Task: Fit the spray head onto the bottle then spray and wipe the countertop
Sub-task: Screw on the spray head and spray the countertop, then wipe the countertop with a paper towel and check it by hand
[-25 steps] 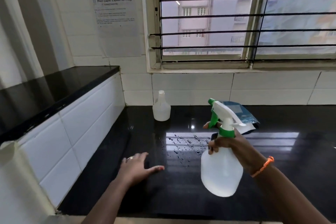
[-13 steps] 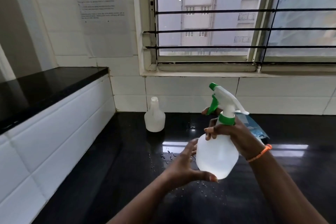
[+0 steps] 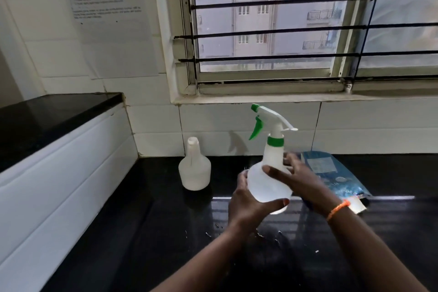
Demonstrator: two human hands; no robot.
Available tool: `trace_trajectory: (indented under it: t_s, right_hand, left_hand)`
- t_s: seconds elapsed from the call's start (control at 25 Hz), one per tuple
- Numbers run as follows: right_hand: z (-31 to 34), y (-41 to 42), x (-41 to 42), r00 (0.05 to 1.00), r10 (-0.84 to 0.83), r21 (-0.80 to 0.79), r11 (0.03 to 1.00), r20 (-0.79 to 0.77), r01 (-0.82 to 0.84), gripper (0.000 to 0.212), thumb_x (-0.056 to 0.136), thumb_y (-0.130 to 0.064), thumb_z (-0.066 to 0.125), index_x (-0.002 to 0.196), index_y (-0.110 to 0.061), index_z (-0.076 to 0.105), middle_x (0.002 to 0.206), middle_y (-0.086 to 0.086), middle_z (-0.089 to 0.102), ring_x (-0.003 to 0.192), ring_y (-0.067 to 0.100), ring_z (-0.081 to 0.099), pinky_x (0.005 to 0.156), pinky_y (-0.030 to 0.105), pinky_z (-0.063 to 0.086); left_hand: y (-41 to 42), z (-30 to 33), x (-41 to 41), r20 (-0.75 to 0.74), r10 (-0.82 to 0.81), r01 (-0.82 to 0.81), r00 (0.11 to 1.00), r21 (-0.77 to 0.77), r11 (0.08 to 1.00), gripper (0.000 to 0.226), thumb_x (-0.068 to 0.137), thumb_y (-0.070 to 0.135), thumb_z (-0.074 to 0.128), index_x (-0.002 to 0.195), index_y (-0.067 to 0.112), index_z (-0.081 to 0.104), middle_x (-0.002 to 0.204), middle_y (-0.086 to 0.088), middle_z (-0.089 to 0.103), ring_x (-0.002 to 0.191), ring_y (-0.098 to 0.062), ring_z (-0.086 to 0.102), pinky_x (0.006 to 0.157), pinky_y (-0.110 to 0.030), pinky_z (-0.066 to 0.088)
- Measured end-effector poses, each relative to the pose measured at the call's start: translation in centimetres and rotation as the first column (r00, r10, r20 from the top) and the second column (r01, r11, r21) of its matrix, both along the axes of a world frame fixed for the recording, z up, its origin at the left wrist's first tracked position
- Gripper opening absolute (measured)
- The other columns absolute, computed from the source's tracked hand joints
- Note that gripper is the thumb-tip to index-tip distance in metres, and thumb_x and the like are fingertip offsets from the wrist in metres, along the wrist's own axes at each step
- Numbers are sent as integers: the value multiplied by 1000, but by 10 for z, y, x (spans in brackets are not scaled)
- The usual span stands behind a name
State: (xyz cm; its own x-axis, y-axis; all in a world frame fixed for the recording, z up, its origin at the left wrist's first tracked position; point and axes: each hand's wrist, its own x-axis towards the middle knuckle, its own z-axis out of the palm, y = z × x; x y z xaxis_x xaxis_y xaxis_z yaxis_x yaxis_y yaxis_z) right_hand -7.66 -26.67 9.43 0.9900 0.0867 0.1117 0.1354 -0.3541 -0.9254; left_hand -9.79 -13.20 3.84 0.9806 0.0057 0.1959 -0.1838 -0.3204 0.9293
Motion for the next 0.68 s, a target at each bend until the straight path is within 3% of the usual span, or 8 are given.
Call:
trace_trajectory:
  t_s: [0.08, 0.2, 0.4, 0.56, 0.68]
  right_hand:
    - [-18, 8, 16, 999, -20, -95, 995, 44, 24, 56, 79, -37, 66, 126, -21, 41, 117, 2, 47, 104, 19, 51, 85, 30, 41]
    - [-33, 21, 50, 989, -41, -56, 997, 144, 49, 45, 81, -31, 66, 120, -18, 48, 114, 4, 51, 105, 20, 51, 86, 28, 39]
    - [-52, 38, 103, 988, -5, -64, 998, 152, 15, 47, 83, -26, 65, 124, -13, 49, 120, 12, 53, 111, 25, 50, 95, 39, 44]
    - [-68, 40, 128, 986, -5, -94, 995, 165, 20, 51, 86, -27, 61, 131, -13, 42, 127, 14, 50, 118, 24, 46, 102, 35, 38]
    - [-77, 36, 135, 985, -9, -122, 992, 170, 30, 51, 89, -26, 56, 134, -11, 37, 133, 13, 46, 125, 23, 41, 108, 34, 32]
  left_hand:
    - [1, -1, 24, -40, 34, -35, 999, -11, 999, 89, 44, 45, 86, 118, 35, 38, 101, 15, 57, 96, -12, 59, 80, -28, 52]
    - [9, -7, 61, -100, 57, -55, 993, 19, 998, 92, 44, 42, 88, 120, 30, 36, 108, 8, 61, 101, -18, 61, 88, -38, 53]
    - [24, -18, 117, -183, 50, -25, 982, 140, 990, 94, 51, 32, 88, 126, 17, 32, 119, -6, 61, 104, -24, 61, 85, -35, 52]
    - [23, -27, 137, -220, 28, 0, 975, 128, 992, 99, 50, 29, 88, 128, 15, 29, 122, -5, 60, 96, -16, 59, 78, -26, 46]
    - [21, -33, 143, -210, 15, 18, 978, 152, 988, 97, 50, 34, 87, 127, 18, 31, 121, -1, 57, 101, -16, 58, 77, -24, 43]
